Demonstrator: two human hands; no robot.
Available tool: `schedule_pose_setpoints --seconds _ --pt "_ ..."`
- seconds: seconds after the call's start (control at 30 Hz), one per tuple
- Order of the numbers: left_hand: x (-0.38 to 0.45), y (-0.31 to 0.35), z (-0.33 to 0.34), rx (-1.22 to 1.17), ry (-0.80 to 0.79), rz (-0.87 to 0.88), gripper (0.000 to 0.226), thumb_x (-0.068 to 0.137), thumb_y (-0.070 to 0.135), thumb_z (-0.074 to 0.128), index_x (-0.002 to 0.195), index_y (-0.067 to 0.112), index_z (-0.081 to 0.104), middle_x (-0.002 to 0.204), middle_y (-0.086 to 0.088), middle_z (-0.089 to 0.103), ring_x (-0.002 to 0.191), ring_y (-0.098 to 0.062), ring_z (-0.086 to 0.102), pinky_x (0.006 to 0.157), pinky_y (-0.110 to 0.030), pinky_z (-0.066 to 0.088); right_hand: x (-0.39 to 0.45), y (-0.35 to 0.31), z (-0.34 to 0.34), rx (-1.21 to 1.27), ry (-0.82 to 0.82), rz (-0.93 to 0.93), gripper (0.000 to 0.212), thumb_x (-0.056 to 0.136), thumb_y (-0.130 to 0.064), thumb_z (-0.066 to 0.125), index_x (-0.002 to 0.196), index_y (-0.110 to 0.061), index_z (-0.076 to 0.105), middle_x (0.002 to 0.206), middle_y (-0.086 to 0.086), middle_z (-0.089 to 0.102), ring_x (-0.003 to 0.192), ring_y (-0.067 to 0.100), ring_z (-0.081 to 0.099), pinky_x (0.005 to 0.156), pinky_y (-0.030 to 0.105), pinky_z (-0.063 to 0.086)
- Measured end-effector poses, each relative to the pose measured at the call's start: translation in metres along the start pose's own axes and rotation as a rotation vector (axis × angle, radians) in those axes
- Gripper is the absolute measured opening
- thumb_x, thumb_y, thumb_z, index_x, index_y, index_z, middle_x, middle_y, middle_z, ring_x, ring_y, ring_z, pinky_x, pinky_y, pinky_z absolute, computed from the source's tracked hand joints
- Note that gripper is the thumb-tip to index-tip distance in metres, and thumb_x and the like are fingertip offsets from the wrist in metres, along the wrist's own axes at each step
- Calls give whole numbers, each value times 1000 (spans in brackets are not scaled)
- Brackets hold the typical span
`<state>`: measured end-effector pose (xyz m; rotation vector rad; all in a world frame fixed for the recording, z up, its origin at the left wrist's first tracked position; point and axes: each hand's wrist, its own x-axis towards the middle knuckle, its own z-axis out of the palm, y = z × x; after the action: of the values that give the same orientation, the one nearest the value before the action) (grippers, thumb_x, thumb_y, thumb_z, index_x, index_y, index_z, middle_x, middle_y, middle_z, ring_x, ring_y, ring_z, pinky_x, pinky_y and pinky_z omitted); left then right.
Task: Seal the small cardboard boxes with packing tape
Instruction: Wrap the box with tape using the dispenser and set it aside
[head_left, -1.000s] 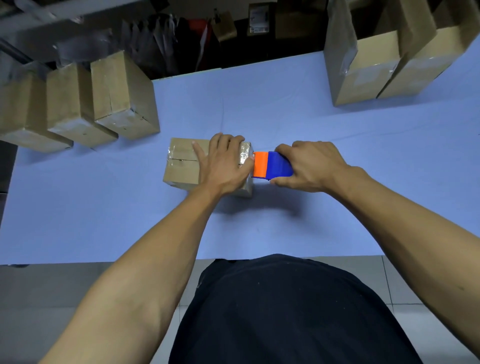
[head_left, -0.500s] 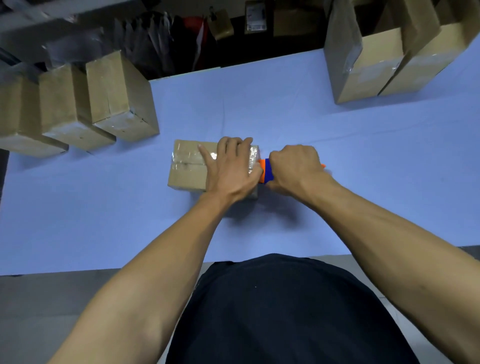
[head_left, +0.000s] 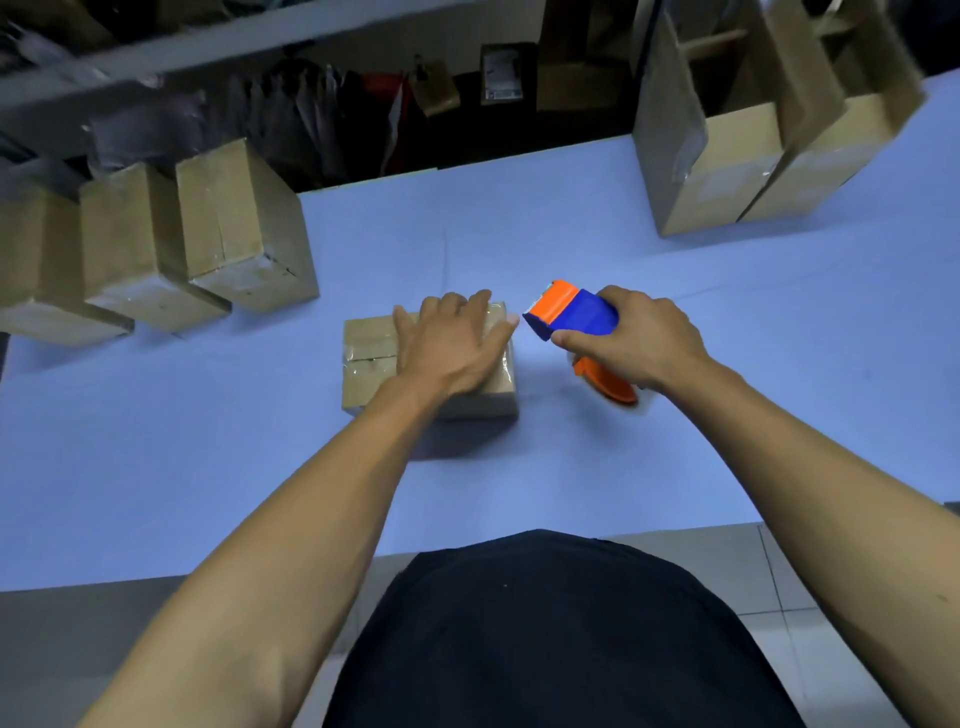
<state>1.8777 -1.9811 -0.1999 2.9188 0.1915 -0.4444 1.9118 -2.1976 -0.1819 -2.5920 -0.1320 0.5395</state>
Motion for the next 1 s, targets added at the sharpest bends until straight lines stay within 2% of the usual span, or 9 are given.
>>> schedule_pose_setpoints --seconds 0.07,0.13,0.23,0.3,0.4,0.5,0.63,0.77,1.0 --pt "-4 -28 -7 -1 -51 173 59 99 62 25 149 31 37 145 -2 50 130 -29 43 107 -49 27 -1 0 -3 -3 2 -8 49 76 -70 64 93 -26 56 83 -4 60 81 25 56 62 31 36" --pt "-10 -51 -9 -12 -67 227 57 98 60 23 141 29 45 131 -3 60 117 -30 50 94 -42 35 -2 -4 -5 13 -9 -27 49 75 -70 65 95 -26 57 84 -5 60 82 24 56 60 30 35" --pt "-14 -55 -1 -1 22 71 49 102 56 26 124 21 53 112 -9 65 103 -36 55 77 -40 34 -3 -17 -9 55 -32 -98 47 76 -69 67 97 -28 59 85 -7 60 82 22 57 60 31 40" --pt "-22 -38 7 -34 75 -103 49 103 53 27 117 14 53 111 -13 64 102 -38 55 74 -40 33 -6 -29 -14 104 -43 -137 45 76 -67 68 98 -28 60 85 -7 61 81 19 57 63 34 48" --pt "-37 -12 18 -199 98 -367 49 103 52 29 120 12 52 124 -12 59 114 -36 50 82 -42 36 -9 -45 -23 157 -33 -171 42 77 -64 71 96 -28 62 83 -5 62 78 17 58 64 36 49" --pt "-41 -2 18 -354 82 -498 44 103 49 34 125 15 51 132 -8 56 123 -33 47 93 -43 35 -11 -57 -31 181 -99 -192 37 78 -62 72 90 -28 62 80 -4 61 73 16 57 57 30 43" --pt "-35 -18 10 -511 -35 -480 48 102 54 33 125 16 51 127 -12 60 117 -37 54 85 -38 39 -13 -68 -25 105 -124 -205 37 77 -63 71 91 -30 61 80 -8 61 75 13 56 60 30 40" --pt "-39 -34 16 -740 -37 -402 50 102 54 34 124 14 56 126 -11 62 117 -35 55 94 -41 45 -17 -75 -14 67 -93 -223 39 77 -64 71 90 -29 60 78 -8 61 75 15 56 63 33 43" --pt "-40 -12 22 -1004 -20 -573 48 102 51 38 130 15 50 127 -12 60 115 -35 56 98 -43 47 -18 -80 -22 23 -63 -270 39 75 -65 72 92 -33 59 80 -11 60 76 11 56 61 32 43"
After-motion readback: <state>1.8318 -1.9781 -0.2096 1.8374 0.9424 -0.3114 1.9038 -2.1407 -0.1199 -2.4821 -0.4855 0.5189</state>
